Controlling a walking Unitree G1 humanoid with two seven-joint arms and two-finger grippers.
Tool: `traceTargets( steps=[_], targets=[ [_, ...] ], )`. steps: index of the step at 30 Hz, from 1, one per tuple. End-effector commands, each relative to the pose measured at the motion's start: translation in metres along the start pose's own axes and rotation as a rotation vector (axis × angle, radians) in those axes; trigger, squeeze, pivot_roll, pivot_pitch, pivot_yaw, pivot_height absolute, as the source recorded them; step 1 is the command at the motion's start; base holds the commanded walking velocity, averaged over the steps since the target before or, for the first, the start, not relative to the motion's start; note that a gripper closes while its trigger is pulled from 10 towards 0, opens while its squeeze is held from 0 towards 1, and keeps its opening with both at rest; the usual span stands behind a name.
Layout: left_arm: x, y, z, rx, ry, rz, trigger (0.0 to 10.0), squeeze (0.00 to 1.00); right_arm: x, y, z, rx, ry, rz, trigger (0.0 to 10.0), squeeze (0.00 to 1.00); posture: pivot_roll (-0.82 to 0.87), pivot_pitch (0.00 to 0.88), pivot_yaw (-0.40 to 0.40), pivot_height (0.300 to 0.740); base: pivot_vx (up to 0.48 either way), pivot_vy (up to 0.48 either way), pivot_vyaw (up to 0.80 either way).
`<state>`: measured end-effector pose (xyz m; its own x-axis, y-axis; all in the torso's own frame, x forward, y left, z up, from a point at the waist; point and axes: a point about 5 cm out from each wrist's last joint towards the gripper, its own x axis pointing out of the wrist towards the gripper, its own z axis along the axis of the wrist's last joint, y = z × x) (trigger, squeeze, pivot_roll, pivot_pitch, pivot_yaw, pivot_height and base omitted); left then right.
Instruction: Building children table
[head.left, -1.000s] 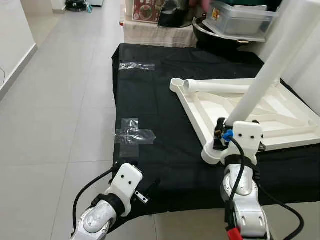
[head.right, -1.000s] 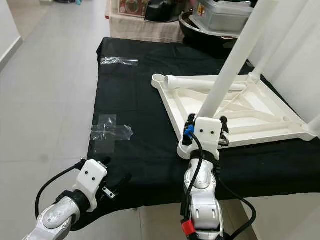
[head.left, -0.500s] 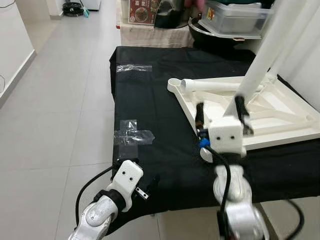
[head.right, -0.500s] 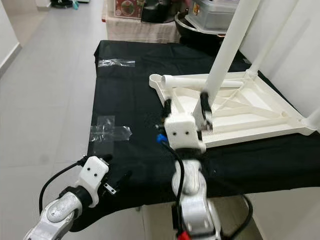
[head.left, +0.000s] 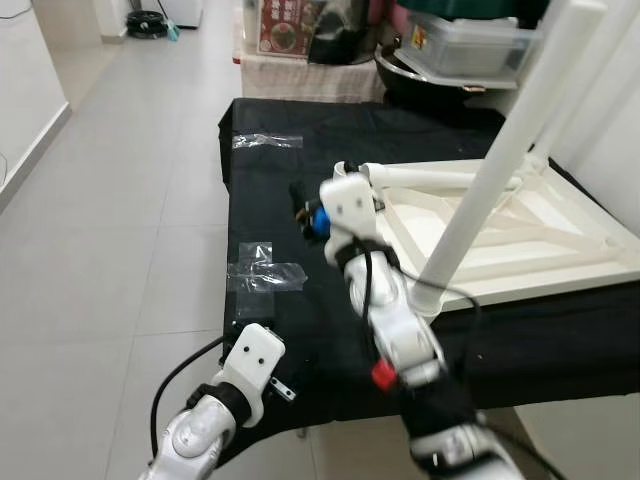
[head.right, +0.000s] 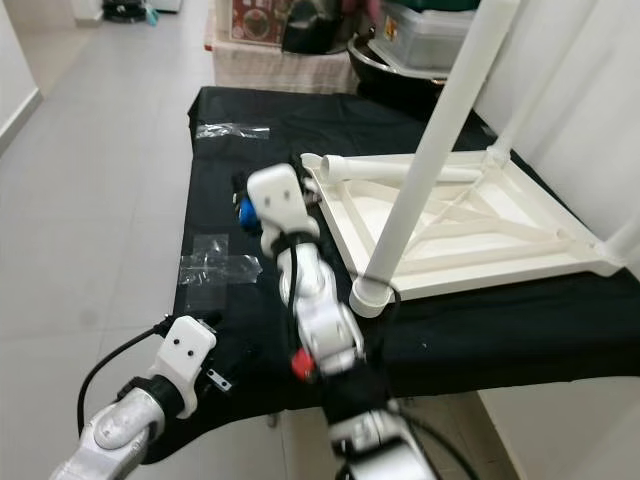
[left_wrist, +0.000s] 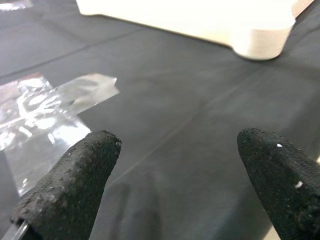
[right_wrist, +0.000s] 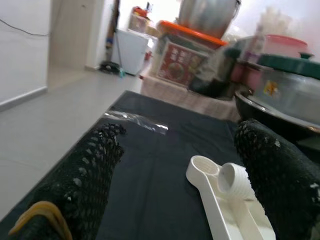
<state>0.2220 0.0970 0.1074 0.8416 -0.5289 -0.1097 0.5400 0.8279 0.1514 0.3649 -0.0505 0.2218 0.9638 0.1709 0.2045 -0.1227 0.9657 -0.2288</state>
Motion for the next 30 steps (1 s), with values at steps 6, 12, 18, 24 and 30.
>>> traceTargets(
  steps=[6,12,18,24,30],
  targets=[
    [-0.006,-0.012,0.005,-0.002,-0.015,-0.036,10.0,0.00,0.020,-0.009,-0.045,-0.014,0.328,-0.011,10.0,0.00,0.11,0.092,-0.168,0.740,0.000,0.000,0.00],
    [-0.019,-0.023,0.013,-0.030,-0.028,-0.062,10.0,0.00,0.031,-0.033,-0.046,-0.048,0.427,-0.119,10.0,0.00,0.12,0.135,-0.185,0.740,0.000,0.000,0.00],
    [-0.026,-0.031,0.016,-0.045,-0.024,-0.079,10.0,0.00,0.036,-0.043,-0.042,0.000,0.469,-0.177,10.0,0.00,0.12,0.160,-0.189,0.740,0.000,0.000,0.00],
    [-0.031,-0.037,0.020,-0.056,-0.022,-0.086,10.0,0.00,0.033,-0.045,-0.049,0.038,0.554,-0.206,10.0,0.00,0.10,0.204,-0.200,0.740,0.000,0.000,0.00],
    [-0.038,-0.041,0.024,-0.059,-0.020,-0.079,10.0,0.00,0.031,-0.047,-0.053,0.050,0.596,-0.243,10.0,0.00,0.10,0.232,-0.204,0.740,0.000,0.000,0.00]
  ],
)
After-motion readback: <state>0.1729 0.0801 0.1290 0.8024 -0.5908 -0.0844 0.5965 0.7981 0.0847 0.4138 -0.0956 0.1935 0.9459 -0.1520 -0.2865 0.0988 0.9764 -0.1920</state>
